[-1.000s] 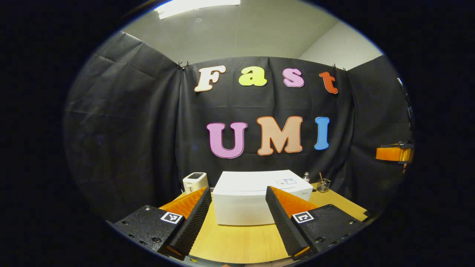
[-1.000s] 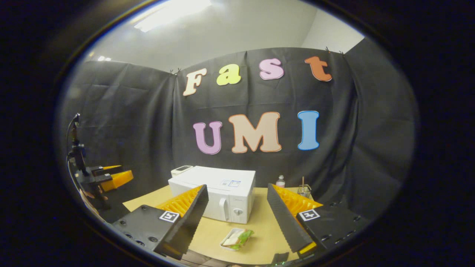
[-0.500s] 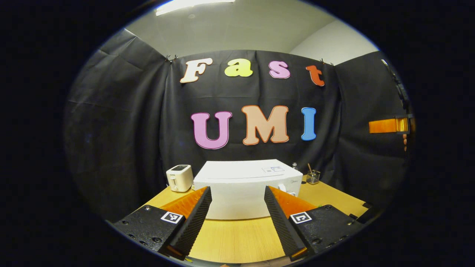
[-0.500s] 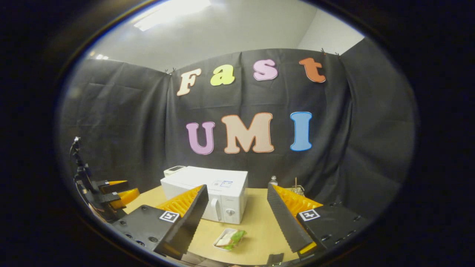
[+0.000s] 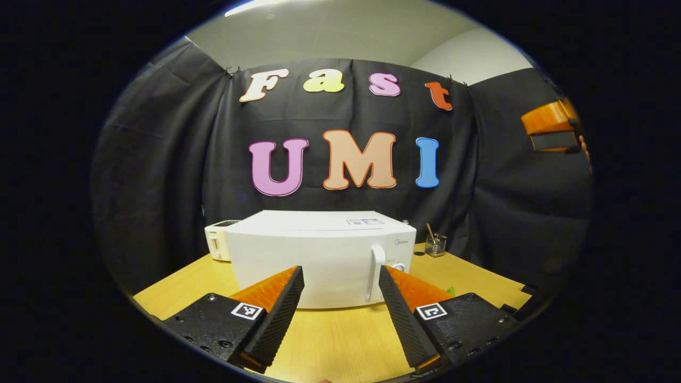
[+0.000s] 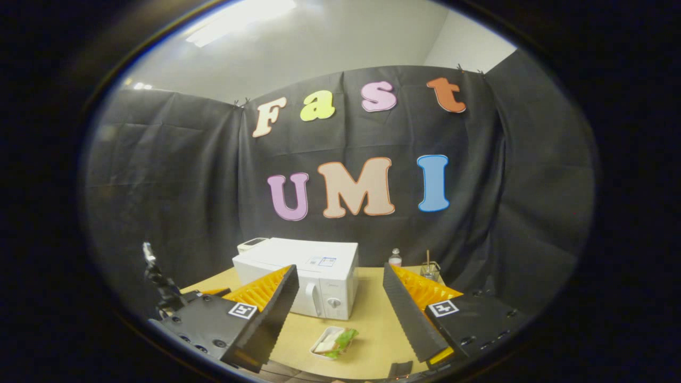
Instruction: Open the microwave oven with the left hand, put the food in, and close the microwave oven.
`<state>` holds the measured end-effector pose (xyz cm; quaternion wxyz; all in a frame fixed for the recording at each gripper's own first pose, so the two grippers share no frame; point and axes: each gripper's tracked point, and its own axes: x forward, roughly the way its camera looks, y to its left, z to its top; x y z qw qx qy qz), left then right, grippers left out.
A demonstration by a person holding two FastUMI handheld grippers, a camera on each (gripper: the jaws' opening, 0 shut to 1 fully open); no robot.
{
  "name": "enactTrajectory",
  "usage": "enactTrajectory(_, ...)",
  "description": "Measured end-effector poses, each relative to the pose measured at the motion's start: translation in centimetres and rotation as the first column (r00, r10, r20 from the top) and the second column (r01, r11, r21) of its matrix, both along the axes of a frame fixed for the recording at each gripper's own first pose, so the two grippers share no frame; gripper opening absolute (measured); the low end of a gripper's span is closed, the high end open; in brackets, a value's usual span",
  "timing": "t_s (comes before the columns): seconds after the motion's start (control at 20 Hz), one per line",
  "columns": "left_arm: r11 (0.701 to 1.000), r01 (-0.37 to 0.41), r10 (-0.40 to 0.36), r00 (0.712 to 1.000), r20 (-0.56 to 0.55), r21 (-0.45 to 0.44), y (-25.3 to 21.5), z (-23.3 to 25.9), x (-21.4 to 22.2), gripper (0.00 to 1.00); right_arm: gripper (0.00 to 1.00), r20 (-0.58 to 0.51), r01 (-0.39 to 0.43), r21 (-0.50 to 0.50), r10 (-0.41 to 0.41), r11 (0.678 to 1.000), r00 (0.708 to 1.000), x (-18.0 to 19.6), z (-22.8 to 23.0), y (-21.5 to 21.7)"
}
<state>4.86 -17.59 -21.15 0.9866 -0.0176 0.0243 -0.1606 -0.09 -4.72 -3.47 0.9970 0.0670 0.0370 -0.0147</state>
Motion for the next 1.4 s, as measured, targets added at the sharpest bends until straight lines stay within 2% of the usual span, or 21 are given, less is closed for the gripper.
enactTrajectory(0.15, 1.000, 0.013, -0.013, 1.000, -0.001, -0.007, -3.4, -3.3, 2.6, 0.89, 1.00, 0.020, -0.029, 0.039, 0.029, 0.999, 0.999, 0.3, 0.2, 0.9)
enactTrajectory(0.2, 1.000, 0.021, -0.022, 1.000, -0.014, -0.004, -4.5, -4.7, 3.4, 0.90, 0.96, 0.020, -0.046, 0.057, 0.045, 0.997, 0.999, 0.5, 0.0, 1.2)
enactTrajectory(0.3, 0.999, 0.032, -0.032, 0.999, -0.024, -0.001, -6.4, -6.9, 5.1, 0.90, 0.96, 0.016, -0.069, 0.076, 0.068, 0.995, 0.998, 0.8, -0.1, 1.6)
enactTrajectory(0.4, 1.000, 0.027, -0.027, 1.000, -0.015, 0.003, -7.5, -8.4, 6.8, 0.86, 0.99, 0.007, -0.072, 0.063, 0.072, 0.995, 0.997, 1.2, -0.6, 1.6)
enactTrajectory(0.45, 1.000, 0.028, -0.028, 0.999, -0.014, 0.005, -8.1, -9.0, 7.8, 0.85, 0.99, 0.002, -0.075, 0.056, 0.075, 0.996, 0.997, 1.3, -0.9, 1.8)
enactTrajectory(0.5, 1.000, 0.031, -0.031, 0.999, -0.021, 0.002, -8.6, -9.6, 8.7, 0.84, 0.93, -0.004, -0.080, 0.051, 0.080, 0.996, 0.997, 1.4, -1.2, 1.9)
enactTrajectory(0.55, 0.999, 0.039, -0.039, 0.999, -0.023, 0.000, -9.2, -10.2, 9.5, 0.84, 0.92, -0.009, -0.085, 0.049, 0.085, 0.995, 0.996, 1.5, -1.5, 2.1)
enactTrajectory(0.8, 0.999, 0.044, -0.044, 0.998, -0.036, 0.014, -10.6, -12.0, 12.7, 0.82, 0.92, -0.024, -0.091, 0.037, 0.092, 0.995, 0.996, 1.8, -1.9, 2.3)
enactTrajectory(0.95, 1.000, 0.014, -0.013, 0.999, -0.032, 0.021, -10.4, -12.5, 13.7, 0.80, 0.92, -0.021, -0.083, 0.012, 0.083, 0.996, 0.996, 1.3, -2.0, 2.0)
enactTrajectory(1.05, 1.000, 0.016, -0.016, 0.999, -0.030, 0.021, -10.5, -12.6, 14.0, 0.53, 0.92, -0.025, -0.075, 0.003, 0.075, 0.997, 0.997, 1.0, -2.2, 1.5)
enactTrajectory(1.1, 1.000, 0.025, -0.025, 0.999, -0.035, 0.016, -10.8, -12.6, 14.0, 0.36, 0.92, -0.029, -0.073, 0.000, 0.073, 0.997, 0.997, 0.7, -2.4, 1.4)
enactTrajectory(1.2, 0.999, 0.031, -0.030, 0.999, -0.032, 0.027, -10.9, -12.7, 14.0, 0.29, 0.92, -0.020, -0.059, -0.008, 0.059, 0.998, 0.998, 0.3, -2.1, 0.8)
enactTrajectory(1.35, 1.000, 0.028, -0.028, 1.000, -0.011, 0.014, -10.8, -12.6, 14.2, 0.30, 0.92, 0.002, -0.050, -0.010, 0.050, 0.999, 0.999, 0.1, -1.7, 0.5)
enactTrajectory(1.4, 1.000, 0.025, -0.025, 1.000, -0.018, 0.018, -10.9, -12.9, 14.2, 0.30, 0.98, 0.004, -0.058, -0.002, 0.058, 0.998, 0.998, 0.0, -1.8, 0.6)
